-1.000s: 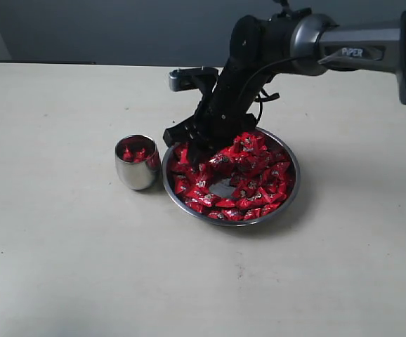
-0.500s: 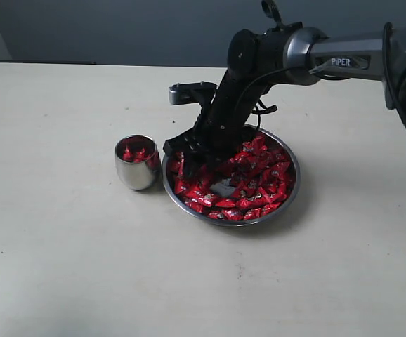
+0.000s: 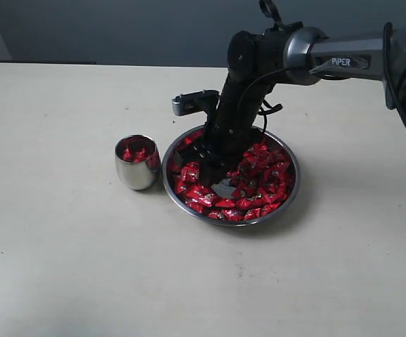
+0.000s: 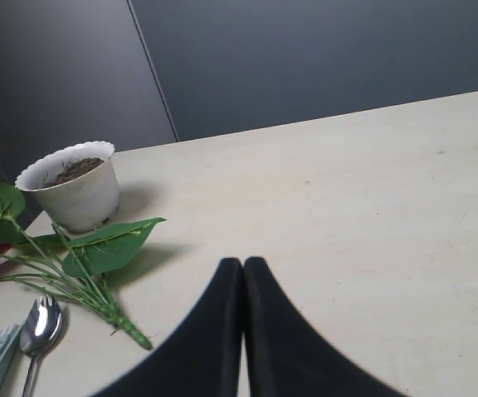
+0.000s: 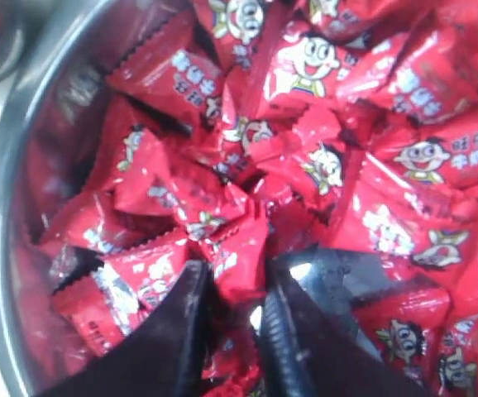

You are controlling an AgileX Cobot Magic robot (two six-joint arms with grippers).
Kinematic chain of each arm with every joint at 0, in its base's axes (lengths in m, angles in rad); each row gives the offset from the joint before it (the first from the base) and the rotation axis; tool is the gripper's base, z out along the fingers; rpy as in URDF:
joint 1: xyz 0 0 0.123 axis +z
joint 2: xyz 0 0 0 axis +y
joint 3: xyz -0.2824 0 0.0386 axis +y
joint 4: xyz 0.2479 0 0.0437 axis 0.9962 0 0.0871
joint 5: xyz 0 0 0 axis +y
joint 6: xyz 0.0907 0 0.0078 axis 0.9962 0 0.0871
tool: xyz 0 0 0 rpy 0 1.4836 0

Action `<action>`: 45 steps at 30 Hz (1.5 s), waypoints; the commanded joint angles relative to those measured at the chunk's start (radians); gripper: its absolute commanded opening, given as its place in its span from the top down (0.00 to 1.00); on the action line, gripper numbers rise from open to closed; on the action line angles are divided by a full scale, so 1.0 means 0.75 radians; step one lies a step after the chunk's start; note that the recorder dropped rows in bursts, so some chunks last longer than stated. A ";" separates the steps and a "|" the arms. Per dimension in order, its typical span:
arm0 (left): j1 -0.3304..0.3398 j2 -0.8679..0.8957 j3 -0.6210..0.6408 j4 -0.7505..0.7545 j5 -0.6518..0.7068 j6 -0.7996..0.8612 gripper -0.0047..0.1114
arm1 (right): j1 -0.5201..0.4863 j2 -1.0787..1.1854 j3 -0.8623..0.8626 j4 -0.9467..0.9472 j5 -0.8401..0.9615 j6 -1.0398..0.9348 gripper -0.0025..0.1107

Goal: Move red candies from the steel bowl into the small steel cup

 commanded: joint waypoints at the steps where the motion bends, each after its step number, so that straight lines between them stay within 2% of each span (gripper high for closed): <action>1: -0.004 -0.005 0.002 0.006 -0.018 -0.005 0.96 | -0.003 -0.043 0.003 -0.058 0.037 -0.012 0.98; 7: -0.004 -0.005 0.002 0.006 -0.018 -0.005 0.96 | -0.003 -0.146 0.003 -0.281 0.060 0.021 0.98; 10: -0.004 -0.005 0.002 0.006 -0.018 -0.005 0.96 | -0.003 -0.191 0.000 -0.275 0.058 0.021 0.98; 21: -0.004 -0.005 0.002 0.006 -0.018 -0.005 0.96 | 0.011 -0.143 -0.168 0.378 0.016 -0.201 0.98; 28: -0.004 -0.005 0.002 0.006 -0.018 -0.005 0.96 | 0.062 -0.005 -0.325 0.430 0.026 -0.210 0.97; 31: -0.004 -0.005 0.002 0.006 -0.018 -0.005 0.96 | 0.069 0.039 -0.357 0.427 0.029 -0.210 0.91; 36: -0.004 -0.005 0.002 0.006 -0.018 -0.005 0.96 | 0.069 0.039 -0.360 0.361 0.032 -0.199 0.62; 45: -0.004 -0.005 0.002 0.006 -0.018 -0.005 0.96 | -0.009 -0.075 -0.360 0.248 0.070 -0.167 0.61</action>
